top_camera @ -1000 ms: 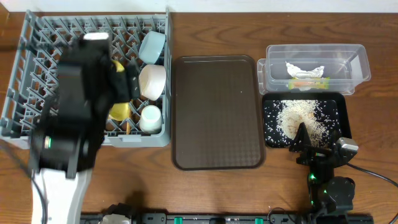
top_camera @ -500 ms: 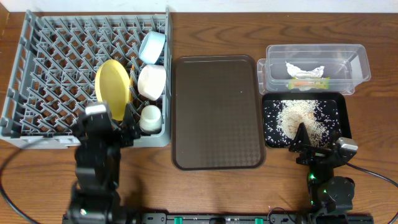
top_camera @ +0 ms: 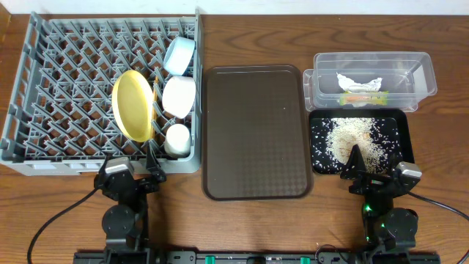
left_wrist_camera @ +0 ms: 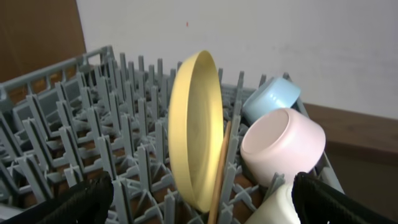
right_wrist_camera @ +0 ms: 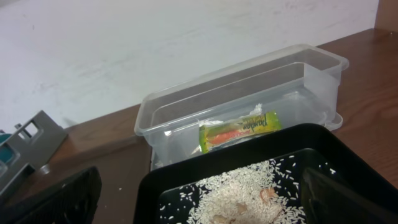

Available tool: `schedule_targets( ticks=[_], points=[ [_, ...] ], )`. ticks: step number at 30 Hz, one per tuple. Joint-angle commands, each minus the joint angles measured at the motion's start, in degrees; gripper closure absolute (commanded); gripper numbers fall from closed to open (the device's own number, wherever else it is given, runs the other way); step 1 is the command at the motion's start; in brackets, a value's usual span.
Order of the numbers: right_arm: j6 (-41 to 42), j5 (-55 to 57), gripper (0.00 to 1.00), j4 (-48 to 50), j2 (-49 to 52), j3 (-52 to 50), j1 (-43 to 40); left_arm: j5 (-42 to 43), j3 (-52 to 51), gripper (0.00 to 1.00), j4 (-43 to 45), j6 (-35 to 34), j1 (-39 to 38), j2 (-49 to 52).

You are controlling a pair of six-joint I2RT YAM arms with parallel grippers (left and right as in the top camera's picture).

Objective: Sort waste into correct bins and load items into the dishwasher

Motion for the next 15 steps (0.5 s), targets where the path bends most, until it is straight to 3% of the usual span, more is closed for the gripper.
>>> schedule_targets(
  ticks=[1, 15],
  points=[
    [-0.5, 0.0, 0.01, 0.1, -0.4, -0.2, -0.2, 1.0, -1.5, 0.08, 0.1, -0.5, 0.3, -1.1],
    [-0.5, 0.0, 0.01, 0.1, -0.4, -0.2, -0.2, 2.0, -3.6, 0.07, -1.3, -0.3, 0.3, -0.9]
  ],
)
